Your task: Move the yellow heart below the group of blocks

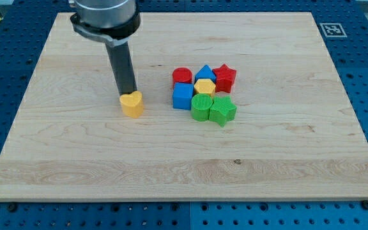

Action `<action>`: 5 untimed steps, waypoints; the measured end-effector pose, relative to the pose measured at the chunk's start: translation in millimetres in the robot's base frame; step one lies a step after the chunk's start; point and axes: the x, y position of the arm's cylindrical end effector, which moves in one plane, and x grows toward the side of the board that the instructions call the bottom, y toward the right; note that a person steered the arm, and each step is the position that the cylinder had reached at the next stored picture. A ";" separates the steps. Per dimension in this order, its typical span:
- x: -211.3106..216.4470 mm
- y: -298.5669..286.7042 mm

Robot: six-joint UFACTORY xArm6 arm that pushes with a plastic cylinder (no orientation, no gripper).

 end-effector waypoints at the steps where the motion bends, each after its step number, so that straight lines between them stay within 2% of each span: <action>1: 24.4 0.4; 3: 64.6 -3.4; 5: 87.6 1.7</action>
